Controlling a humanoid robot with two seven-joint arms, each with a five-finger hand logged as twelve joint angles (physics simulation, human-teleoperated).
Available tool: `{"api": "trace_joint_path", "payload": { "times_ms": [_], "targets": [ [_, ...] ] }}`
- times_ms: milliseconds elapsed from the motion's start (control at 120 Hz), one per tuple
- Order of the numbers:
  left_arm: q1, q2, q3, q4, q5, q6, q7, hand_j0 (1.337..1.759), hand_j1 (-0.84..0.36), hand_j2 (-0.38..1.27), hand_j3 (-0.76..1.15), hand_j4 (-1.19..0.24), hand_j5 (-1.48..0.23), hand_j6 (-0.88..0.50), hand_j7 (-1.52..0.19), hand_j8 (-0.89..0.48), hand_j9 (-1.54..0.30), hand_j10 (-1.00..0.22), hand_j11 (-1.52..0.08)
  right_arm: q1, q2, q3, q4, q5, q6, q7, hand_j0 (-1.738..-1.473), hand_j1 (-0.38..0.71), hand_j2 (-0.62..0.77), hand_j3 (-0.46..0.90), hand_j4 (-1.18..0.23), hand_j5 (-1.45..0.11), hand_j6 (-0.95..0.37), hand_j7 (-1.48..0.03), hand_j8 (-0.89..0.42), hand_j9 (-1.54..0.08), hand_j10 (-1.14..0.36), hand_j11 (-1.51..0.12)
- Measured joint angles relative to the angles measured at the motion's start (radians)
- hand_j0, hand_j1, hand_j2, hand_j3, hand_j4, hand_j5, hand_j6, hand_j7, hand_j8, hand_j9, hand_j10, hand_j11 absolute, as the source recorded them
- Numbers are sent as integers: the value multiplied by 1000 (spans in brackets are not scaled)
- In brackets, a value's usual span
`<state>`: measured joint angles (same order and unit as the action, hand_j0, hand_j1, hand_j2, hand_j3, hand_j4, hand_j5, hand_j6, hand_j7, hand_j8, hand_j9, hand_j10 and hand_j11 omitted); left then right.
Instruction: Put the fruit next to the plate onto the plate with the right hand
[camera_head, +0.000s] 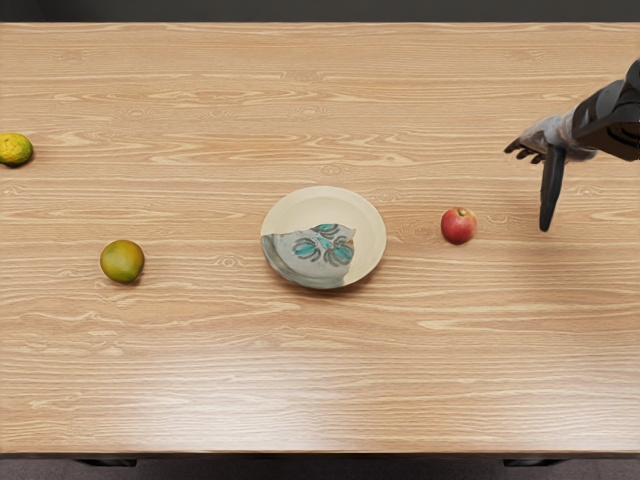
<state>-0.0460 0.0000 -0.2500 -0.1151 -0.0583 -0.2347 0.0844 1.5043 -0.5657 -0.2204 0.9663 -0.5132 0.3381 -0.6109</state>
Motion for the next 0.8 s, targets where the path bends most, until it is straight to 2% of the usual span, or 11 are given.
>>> {"api": "trace_joint_path", "payload": {
  "times_ms": [217,375,525,800],
  "targets": [
    [1,0,-1,0,0,0,0,1658,349,0,0,0,0,0,0,0,0,0,0,-39,-76,-33,212,-61,-329,0,-1658,-348,0,0,-4,-2,-5,-2,-4,-2,-3,-2],
    [3,0,-1,-1,0,0,0,1658,349,0,0,0,0,0,0,0,0,0,0,-88,-91,-60,312,-86,-492,0,-1658,-259,-14,0,-79,-99,-80,-98,-79,-99,-78,-99],
    [4,0,-2,-1,0,0,0,1658,349,0,0,0,0,0,0,0,0,0,0,-99,-102,-75,385,-99,-582,0,-1658,-215,-21,0,-115,-146,-117,-146,-116,-146,-115,-146],
    [5,0,-2,-2,-1,0,0,1658,349,0,0,0,0,0,0,0,0,0,0,-100,-96,-79,459,-114,-667,0,-1658,-165,-29,0,-157,-201,-159,-201,-158,-201,-157,-201]
  ]
}}
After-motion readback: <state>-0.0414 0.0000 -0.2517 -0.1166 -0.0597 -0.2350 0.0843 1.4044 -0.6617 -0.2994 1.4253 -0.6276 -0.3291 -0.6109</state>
